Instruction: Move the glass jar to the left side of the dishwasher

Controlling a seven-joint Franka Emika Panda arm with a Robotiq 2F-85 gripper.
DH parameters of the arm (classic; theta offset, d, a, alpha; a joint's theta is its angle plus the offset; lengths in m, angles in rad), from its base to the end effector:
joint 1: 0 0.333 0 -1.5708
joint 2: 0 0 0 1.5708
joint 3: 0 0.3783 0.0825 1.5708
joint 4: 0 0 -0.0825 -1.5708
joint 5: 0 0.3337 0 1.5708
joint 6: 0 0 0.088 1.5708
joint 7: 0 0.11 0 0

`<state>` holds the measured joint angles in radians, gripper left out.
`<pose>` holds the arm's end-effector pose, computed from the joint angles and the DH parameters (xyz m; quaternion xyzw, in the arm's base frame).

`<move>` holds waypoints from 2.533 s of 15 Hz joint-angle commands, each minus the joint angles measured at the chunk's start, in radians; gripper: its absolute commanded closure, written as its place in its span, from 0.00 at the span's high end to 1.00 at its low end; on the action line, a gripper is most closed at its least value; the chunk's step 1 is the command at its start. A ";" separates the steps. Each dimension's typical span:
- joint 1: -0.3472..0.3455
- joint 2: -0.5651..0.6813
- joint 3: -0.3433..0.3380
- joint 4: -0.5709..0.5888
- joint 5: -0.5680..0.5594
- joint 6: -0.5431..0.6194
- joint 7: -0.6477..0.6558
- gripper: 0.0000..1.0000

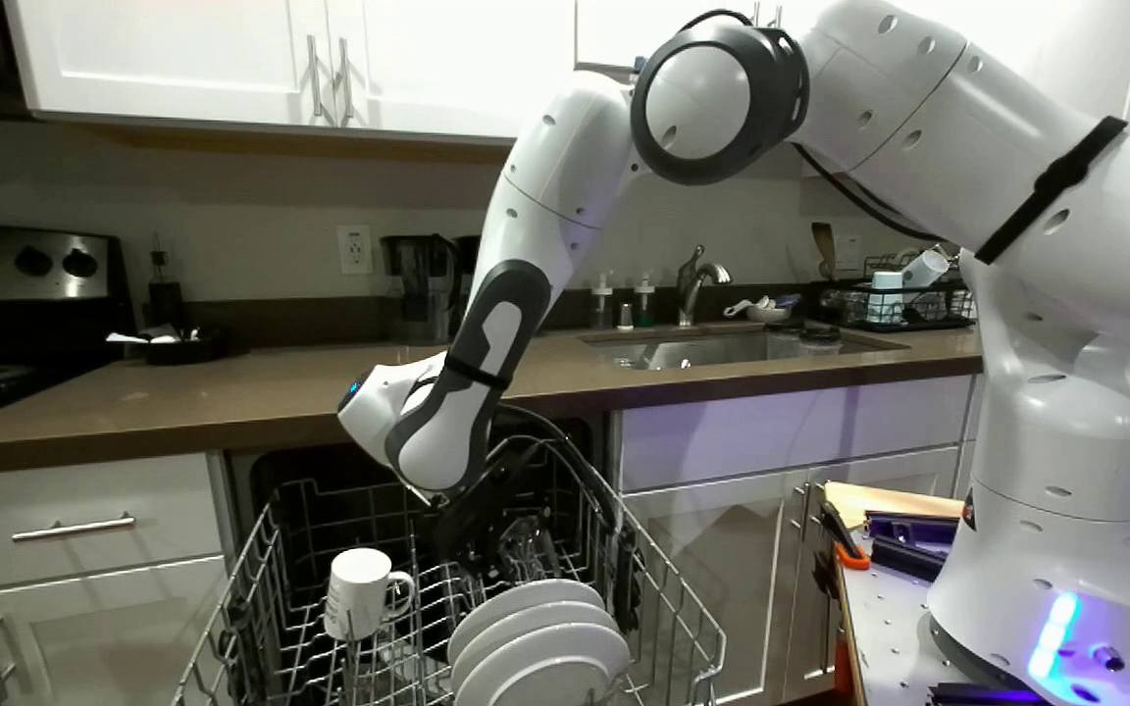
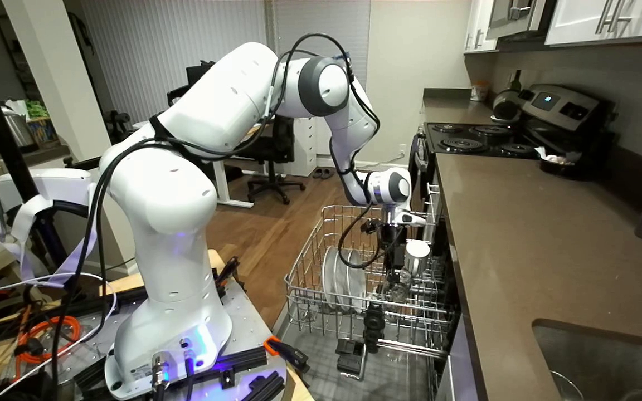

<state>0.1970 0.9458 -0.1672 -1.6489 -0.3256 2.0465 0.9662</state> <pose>0.6226 0.0132 0.1158 0.8921 -0.3119 -0.1404 0.2951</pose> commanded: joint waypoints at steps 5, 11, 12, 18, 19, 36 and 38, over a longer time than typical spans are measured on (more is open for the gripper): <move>-0.074 -0.042 0.021 -0.036 0.091 0.045 -0.129 0.69; -0.056 -0.126 0.010 -0.134 0.091 0.149 -0.133 0.69; -0.055 -0.137 0.007 -0.147 0.090 0.169 -0.132 0.69; -0.101 -0.137 0.021 -0.152 0.147 0.177 -0.160 1.00; -0.108 -0.131 0.022 -0.149 0.160 0.175 -0.165 1.00; -0.173 -0.134 0.037 -0.209 0.359 0.327 -0.383 0.62; -0.155 -0.157 0.025 -0.250 0.348 0.377 -0.381 0.62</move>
<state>0.0198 0.8319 -0.1273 -1.8197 0.0214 2.3084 0.6237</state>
